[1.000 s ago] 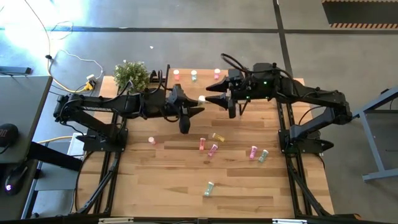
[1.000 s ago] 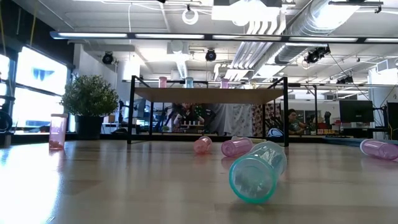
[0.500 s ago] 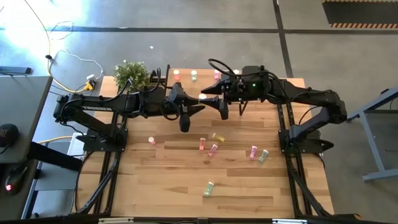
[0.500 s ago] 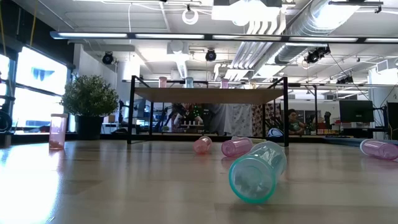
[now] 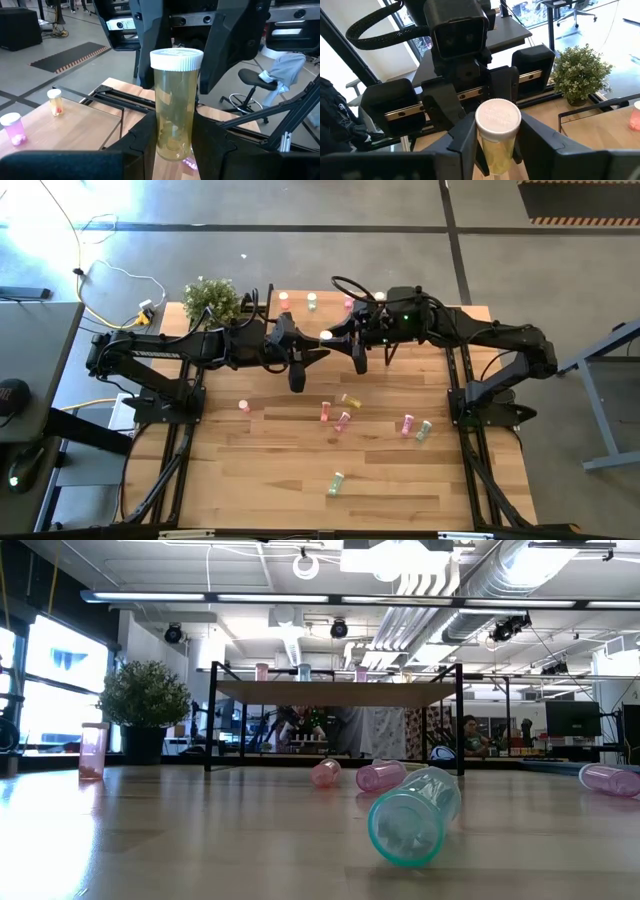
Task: Pick and place medicine bottles onto shelf by color
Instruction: Put the bottom left yellow pill bottle on the shelf aligned with the other yellow pill bottle
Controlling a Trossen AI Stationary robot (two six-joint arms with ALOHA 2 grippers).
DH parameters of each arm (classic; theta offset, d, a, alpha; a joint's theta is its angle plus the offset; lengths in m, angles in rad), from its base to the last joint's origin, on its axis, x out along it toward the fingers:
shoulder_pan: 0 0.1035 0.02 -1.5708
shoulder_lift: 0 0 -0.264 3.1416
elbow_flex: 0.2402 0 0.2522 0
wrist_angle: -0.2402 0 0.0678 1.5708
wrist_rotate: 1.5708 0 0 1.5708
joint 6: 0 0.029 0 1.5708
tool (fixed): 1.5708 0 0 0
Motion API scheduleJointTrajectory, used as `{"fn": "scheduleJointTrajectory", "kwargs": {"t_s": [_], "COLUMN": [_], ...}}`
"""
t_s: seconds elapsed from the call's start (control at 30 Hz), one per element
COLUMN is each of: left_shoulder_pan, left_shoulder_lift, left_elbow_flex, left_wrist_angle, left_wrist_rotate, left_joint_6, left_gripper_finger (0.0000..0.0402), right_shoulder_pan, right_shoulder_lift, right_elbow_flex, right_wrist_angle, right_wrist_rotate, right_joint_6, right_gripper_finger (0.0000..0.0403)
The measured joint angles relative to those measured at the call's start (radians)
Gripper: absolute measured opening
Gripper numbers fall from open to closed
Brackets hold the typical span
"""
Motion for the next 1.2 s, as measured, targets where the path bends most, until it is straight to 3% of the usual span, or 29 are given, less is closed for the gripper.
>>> {"fn": "scheduleJointTrajectory", "kwargs": {"t_s": [0.47, 0.93, 1.2], "left_shoulder_pan": [0.000, 0.000, 0.000], "left_shoulder_lift": [0.000, 0.000, 0.000], "left_elbow_flex": [0.000, 0.000, 0.000], "left_wrist_angle": [0.000, 0.000, 0.000], "left_wrist_rotate": [-0.001, -0.004, -0.033], "left_joint_6": [-0.015, -0.007, -0.007], "left_gripper_finger": [0.0100, 0.0198, 0.0232], "right_shoulder_pan": [0.000, -0.013, -0.052], "right_shoulder_lift": [0.000, 0.000, -0.010], "right_elbow_flex": [0.000, 0.000, 0.000], "right_wrist_angle": [-0.009, -0.008, -0.020], "right_wrist_rotate": [0.011, 0.023, 0.022], "right_joint_6": [0.002, 0.000, -0.024], "right_gripper_finger": [0.0101, 0.0101, 0.0101]}}
